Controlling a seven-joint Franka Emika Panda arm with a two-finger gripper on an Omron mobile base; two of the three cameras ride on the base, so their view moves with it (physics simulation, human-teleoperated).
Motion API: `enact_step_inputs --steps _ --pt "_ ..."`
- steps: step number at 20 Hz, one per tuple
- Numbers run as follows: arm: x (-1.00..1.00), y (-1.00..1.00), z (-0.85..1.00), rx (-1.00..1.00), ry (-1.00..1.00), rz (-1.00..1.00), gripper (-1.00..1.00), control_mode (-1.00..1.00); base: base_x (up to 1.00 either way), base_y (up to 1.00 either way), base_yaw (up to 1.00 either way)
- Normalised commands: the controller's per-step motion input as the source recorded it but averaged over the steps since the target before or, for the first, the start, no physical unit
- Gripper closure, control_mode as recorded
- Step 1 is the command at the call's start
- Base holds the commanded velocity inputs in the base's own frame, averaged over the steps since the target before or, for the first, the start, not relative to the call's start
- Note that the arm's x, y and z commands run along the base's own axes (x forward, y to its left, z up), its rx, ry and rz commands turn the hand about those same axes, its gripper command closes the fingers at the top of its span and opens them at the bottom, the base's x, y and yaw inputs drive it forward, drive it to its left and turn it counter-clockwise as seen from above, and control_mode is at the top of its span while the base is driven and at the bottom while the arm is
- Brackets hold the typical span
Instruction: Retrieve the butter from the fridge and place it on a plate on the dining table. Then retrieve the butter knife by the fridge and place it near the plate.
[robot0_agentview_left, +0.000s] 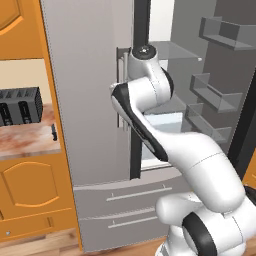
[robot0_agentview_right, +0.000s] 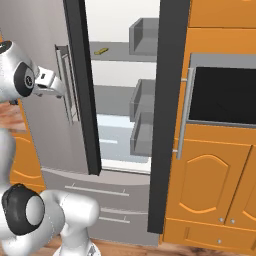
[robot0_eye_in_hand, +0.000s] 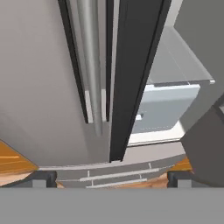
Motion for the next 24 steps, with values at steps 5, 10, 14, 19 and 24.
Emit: enact_step_inputs --steps 5,10,14,19,24 --pt "0.52 0.07 0.00 0.01 -0.03 0.03 -1.00 -1.00 0.00 0.00 0.00" --pt "0.35 0.01 0.00 0.00 -0.11 0.00 -1.00 -1.00 0.00 0.00 0.00" --pt "0.46 0.04 0.00 0.02 -0.07 0.00 -1.00 -1.00 0.00 0.00 0.00" --pt "0.37 0.20 0.01 0.00 -0.06 0.03 -1.00 -1.00 0.00 0.00 0.00" --pt "0.25 0.03 0.00 0.00 -0.02 0.00 -1.00 -1.00 0.00 0.00 0.00"
